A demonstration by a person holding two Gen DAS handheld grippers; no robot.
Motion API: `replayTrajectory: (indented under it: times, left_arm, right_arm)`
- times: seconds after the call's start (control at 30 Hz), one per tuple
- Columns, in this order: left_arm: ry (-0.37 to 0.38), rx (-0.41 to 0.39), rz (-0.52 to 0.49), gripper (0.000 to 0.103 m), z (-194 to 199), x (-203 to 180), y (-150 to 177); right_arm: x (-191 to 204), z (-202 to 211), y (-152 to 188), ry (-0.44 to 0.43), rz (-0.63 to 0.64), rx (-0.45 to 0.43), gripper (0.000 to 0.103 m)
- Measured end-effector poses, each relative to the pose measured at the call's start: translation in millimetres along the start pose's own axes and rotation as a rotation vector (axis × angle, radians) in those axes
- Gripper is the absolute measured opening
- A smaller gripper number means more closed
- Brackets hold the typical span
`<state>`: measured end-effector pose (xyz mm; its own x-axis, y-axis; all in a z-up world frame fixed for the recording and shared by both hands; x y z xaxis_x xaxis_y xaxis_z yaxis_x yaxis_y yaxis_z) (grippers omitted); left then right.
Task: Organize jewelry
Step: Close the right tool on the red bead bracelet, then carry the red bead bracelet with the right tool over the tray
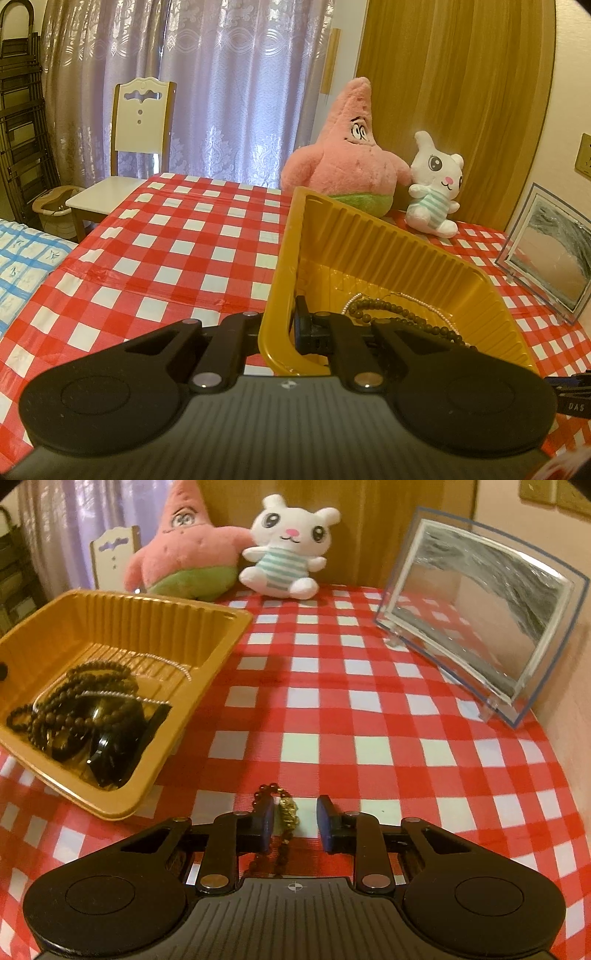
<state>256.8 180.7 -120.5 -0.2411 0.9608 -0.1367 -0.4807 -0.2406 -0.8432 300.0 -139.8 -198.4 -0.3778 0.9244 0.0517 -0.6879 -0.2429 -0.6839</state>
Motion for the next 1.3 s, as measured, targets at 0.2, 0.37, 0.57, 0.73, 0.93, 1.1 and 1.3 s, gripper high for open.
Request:
replayTrajectory:
  times: [0.2, 0.37, 0.57, 0.73, 0.93, 1.1, 1.3]
  left_arm:
    - [0.000, 0.000, 0.000, 0.007, 0.1, -0.1, -0.1]
    - [0.001, 0.000, -0.001, 0.007, -0.2, 0.3, -0.1]
    - [0.000, 0.000, 0.000, 0.007, -0.5, 0.2, -0.3]
    - [0.000, 0.000, 0.001, 0.007, -1.1, 0.3, -0.6]
    - [0.000, 0.000, 0.000, 0.006, -1.3, 0.5, -0.6]
    - [0.000, 0.000, 0.002, 0.006, -1.3, 0.5, -0.6]
    - [-0.001, -0.001, -0.002, 0.006, -1.6, 0.1, -1.0]
  right_arm:
    - [6.6, -2.5, -0.1, 0.002, 0.028, -0.006, 0.008]
    - [6.6, 0.1, -2.1, 0.000, 0.019, -0.011, 0.006]
    - [6.2, 12.0, -10.5, -0.009, 0.001, -0.045, 0.006]
    - [8.0, 31.7, -22.6, -0.044, -0.032, -0.093, 0.006]
    - [2.4, 70.7, -45.7, -0.135, -0.134, -0.173, 0.006]
    - [-6.7, 101.2, -64.2, -0.194, -0.211, -0.220, 0.006]
    - [-12.8, 117.4, -83.9, -0.227, -0.250, -0.246, 0.006]
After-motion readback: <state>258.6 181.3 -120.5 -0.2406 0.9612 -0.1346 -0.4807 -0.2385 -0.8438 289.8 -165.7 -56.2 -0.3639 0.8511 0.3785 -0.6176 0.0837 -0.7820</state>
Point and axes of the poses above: each gripper's, at about its wrist camera, not at the fingertips, and z roughly against the way its jaws point, x to its left, y to its underside, the point moved 8 cm from there along -z, roughly the way its jaws point, and after that the axes turned 1 degree about -y, right-handed, at the moved point
